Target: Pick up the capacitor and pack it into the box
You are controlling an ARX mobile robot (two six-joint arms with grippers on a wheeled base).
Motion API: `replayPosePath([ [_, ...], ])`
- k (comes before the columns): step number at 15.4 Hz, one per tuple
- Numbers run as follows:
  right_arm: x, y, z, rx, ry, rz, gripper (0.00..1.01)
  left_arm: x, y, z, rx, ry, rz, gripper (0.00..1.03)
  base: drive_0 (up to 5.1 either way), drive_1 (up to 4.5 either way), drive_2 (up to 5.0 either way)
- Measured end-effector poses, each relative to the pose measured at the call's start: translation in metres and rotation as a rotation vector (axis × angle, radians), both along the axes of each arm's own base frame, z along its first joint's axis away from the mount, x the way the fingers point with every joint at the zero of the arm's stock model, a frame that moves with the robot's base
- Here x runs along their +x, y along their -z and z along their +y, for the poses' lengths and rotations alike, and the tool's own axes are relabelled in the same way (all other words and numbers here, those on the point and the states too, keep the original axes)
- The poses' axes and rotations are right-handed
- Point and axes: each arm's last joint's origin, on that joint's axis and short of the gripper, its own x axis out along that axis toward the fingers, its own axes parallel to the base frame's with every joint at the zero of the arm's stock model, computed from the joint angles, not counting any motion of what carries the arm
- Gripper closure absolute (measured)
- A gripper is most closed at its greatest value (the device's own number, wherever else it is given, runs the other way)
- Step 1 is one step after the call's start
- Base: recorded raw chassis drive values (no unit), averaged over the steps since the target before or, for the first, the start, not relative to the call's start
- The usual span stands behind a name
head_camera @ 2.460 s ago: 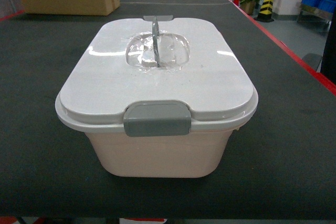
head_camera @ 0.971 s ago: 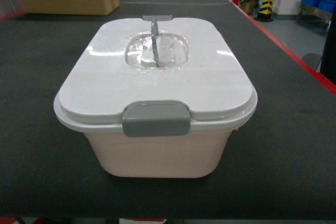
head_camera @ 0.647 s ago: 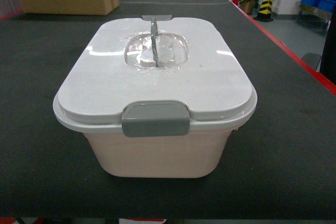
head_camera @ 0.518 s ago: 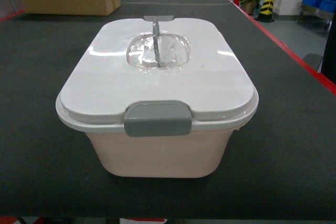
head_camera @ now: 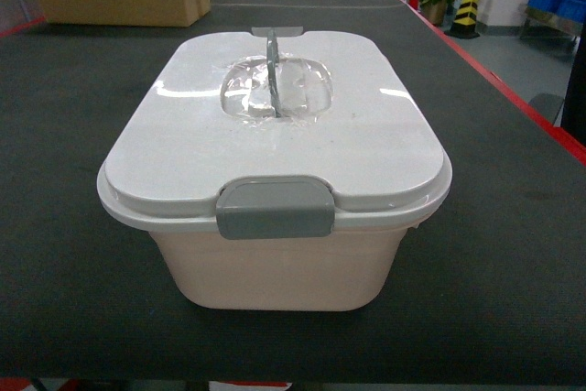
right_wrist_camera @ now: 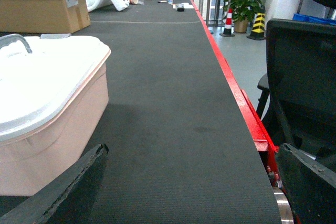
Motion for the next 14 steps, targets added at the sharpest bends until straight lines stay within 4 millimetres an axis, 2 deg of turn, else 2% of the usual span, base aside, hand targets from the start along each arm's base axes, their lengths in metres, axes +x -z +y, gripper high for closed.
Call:
replayPosePath([
  [2,0.0,0.0,0.0,0.0,0.0,0.0,0.03,0.0,0.0,0.0,0.0,0.0,0.0,0.05,0.0,0.0,0.0],
  [14,0.0,0.0,0.0,0.0,0.0,0.0,0.03,0.0,0.0,0.0,0.0,0.0,0.0,0.05,0.0,0.0,0.0],
])
